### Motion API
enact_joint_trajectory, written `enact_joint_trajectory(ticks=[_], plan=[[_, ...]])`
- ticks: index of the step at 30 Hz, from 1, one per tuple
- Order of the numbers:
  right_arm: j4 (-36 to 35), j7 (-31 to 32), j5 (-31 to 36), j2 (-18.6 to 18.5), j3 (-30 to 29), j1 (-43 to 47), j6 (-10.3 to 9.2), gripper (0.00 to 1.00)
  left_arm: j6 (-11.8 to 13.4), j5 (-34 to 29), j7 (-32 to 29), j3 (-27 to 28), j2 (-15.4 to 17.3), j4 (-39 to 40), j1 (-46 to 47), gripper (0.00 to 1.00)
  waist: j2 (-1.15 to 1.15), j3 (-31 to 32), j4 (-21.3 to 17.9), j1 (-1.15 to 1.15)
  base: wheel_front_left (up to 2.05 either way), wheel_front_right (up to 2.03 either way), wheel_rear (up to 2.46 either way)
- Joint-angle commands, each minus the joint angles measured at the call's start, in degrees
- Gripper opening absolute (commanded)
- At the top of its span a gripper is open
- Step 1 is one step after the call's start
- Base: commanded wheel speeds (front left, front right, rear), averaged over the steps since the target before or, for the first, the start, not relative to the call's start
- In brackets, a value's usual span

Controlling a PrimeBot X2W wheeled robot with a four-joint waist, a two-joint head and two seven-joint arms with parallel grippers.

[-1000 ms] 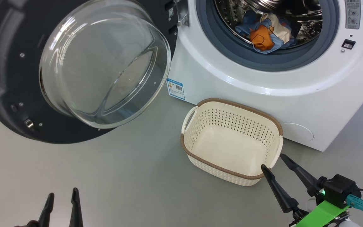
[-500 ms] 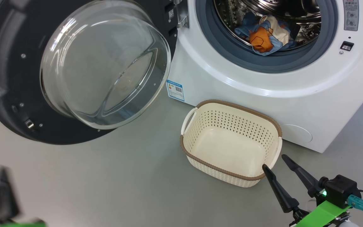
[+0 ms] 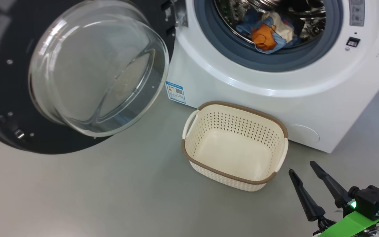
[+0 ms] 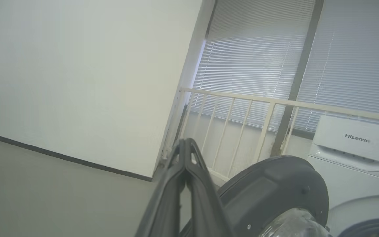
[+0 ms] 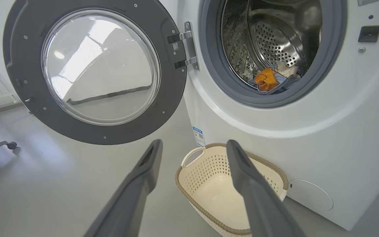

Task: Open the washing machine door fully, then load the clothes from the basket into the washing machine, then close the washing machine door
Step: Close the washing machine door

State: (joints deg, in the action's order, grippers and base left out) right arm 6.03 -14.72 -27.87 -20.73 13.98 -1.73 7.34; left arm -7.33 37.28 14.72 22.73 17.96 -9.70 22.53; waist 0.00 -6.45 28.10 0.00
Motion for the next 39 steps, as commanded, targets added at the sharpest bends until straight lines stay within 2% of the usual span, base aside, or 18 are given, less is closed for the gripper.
enact_joint_trajectory(ticks=[1, 6, 10, 17, 19, 27, 39], plan=[[-1.6, -0.3, -0.1, -1.0, 0.8, 0.1, 0.14, 1.00, -0.1, 1.8, 0.2, 1.3, 4.2, -0.5, 2.7, 0.00, 0.00, -0.7, -0.8, 0.00, 0.00, 0.00, 0.00], [-2.1, -0.3, 0.0, -1.7, 0.0, -0.2, 0.14, 1.00, -0.1, 14.4, -3.7, 0.0, 11.2, -11.8, 10.0, 0.00, 0.00, -2.3, -2.2, 0.00, 0.00, 0.00, 0.00], [-2.5, -0.3, 0.0, -2.2, -0.4, -0.7, 0.14, 1.00, -0.1, 20.8, -8.1, -1.8, 15.6, -18.7, 13.8, 0.00, 0.00, -3.6, -3.5, 0.00, 0.00, 0.00, 0.00], [-3.0, -0.3, -0.1, -2.7, -0.3, -1.1, 0.14, 1.00, -0.1, 32.3, -23.1, -5.0, 20.2, -26.9, 17.5, 0.00, 0.00, -4.9, -5.3, 0.00, 0.00, 0.00, 0.00], [-3.2, -0.3, -0.1, -2.8, -0.3, -1.2, 0.14, 1.00, -0.1, 34.7, -27.1, -5.6, 21.0, -28.0, 17.8, 0.00, 0.00, -5.2, -5.8, 0.00, 0.00, 0.00, 0.00], [-3.6, -0.3, -0.1, -3.3, -0.5, -1.4, 0.14, 1.00, -0.1, 38.9, -34.8, -7.3, 22.3, -29.5, 18.6, 0.00, 0.00, -6.2, -6.4, 0.00, 0.00, 0.00, 0.00], [-3.8, -0.3, -0.1, -3.3, -0.2, -1.6, 0.14, 1.00, -0.2, 41.8, -40.0, -9.0, 21.4, -28.6, 17.6, 0.00, 0.00, -6.2, -7.2, 0.00, 0.00, 0.00, 0.00]])
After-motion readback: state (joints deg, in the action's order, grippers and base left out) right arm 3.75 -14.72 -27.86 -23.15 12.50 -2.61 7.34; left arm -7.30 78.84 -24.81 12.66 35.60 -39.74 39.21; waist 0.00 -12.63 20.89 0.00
